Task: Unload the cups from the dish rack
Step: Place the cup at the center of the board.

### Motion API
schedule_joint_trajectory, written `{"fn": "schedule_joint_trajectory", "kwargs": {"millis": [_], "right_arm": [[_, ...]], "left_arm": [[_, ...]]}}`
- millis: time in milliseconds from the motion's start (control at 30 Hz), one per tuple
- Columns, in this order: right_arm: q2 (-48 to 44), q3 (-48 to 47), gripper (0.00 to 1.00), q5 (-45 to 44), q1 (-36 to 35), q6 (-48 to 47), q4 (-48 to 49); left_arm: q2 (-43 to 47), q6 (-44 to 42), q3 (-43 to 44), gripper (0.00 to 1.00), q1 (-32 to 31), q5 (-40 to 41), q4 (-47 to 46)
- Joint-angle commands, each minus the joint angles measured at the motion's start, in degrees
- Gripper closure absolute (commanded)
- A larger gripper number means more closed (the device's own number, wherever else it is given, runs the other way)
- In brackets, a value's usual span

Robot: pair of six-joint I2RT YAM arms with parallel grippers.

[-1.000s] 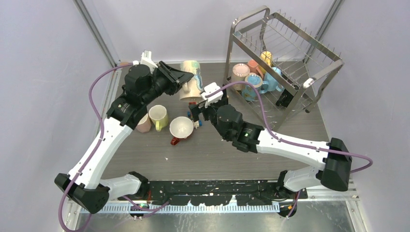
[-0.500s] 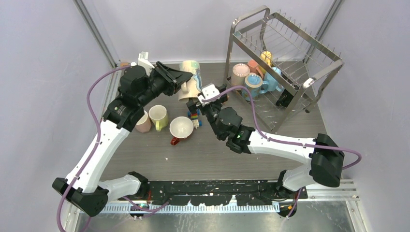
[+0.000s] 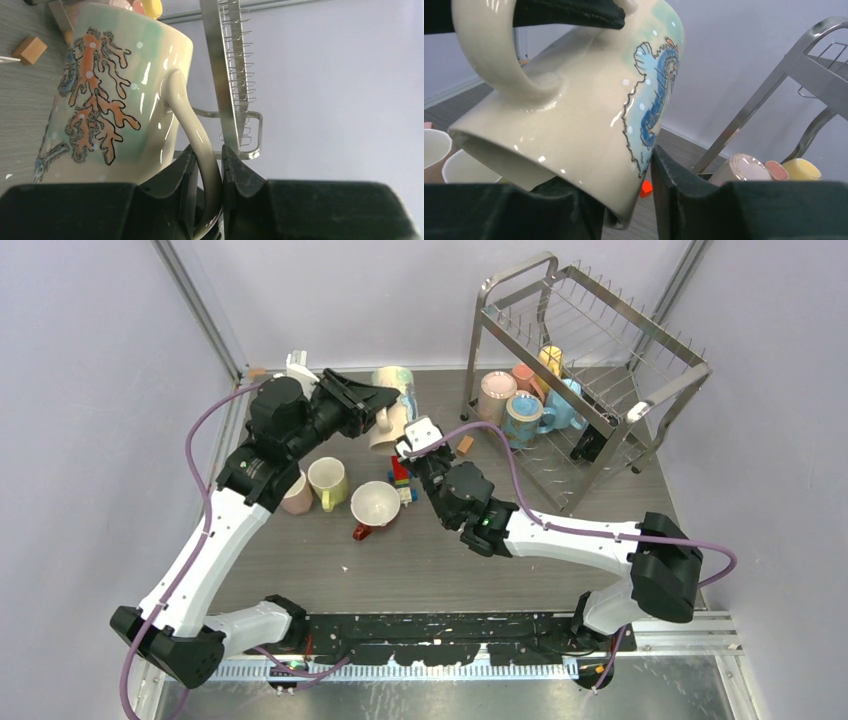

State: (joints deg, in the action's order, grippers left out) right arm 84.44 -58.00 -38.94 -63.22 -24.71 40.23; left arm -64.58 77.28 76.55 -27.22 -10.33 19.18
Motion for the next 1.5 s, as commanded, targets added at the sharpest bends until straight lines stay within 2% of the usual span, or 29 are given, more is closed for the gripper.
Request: {"fn": "schedule_joint_trajectory", "kwargs": {"millis": [0, 167, 267, 300, 400, 533, 700, 900, 1200, 1467], "right_arm": [[-1.27, -4.05, 0.69, -1.23, -0.15, -1.43, 2.65], [-2.38, -5.07, 0.95, -2.08, -0.23, -1.49, 0.24], [-3.15, -5.41, 0.99, -2.19, -0.19, -0.91, -1.10], [-3.49, -5.64, 0.99, -2.21, -0.21, -0.47, -2.01], [-4.51, -6.33, 0.99, -3.00, -0.22, 1.56, -4.59], [-6.16, -7.90, 0.99, -4.59, -0.19, 5.30, -9.55], [-7.75, -11.80, 0.99, -5.98, -0.24, 12.01, -19.19], [-8.08, -17.40, 0.99, -7.88, -0.21, 18.81, -32.07], [-8.01, -24.68, 0.99, -9.37, 0.49, 28.22, -48.00], [-9.37, -26.06, 0.99, -4.94, 3.90, 34.84, -59.43]], "left_arm": [[2.42, 2.08, 1.41, 1.00, 0.44, -1.70, -12.14], [1.28, 2.83, 1.42, 1.00, 0.50, -1.84, -13.31], [0.61, 2.98, 1.29, 0.99, 0.50, -1.93, -14.14], [0.40, 2.97, 1.24, 0.95, 0.50, -1.97, -14.36], [0.16, 2.12, 0.99, 0.70, 0.50, -1.77, -14.59], [0.75, -0.37, 0.89, 0.46, 0.50, -0.69, -13.92], [1.65, -3.36, 0.72, 0.29, 0.51, 0.60, -12.15], [2.67, -7.47, 0.81, 0.19, 0.50, 1.06, -9.59], [3.31, -11.54, 0.27, 0.16, 0.50, 0.24, -7.70], [5.64, -17.76, 1.57, 0.13, 0.50, -0.50, -3.09]]}}
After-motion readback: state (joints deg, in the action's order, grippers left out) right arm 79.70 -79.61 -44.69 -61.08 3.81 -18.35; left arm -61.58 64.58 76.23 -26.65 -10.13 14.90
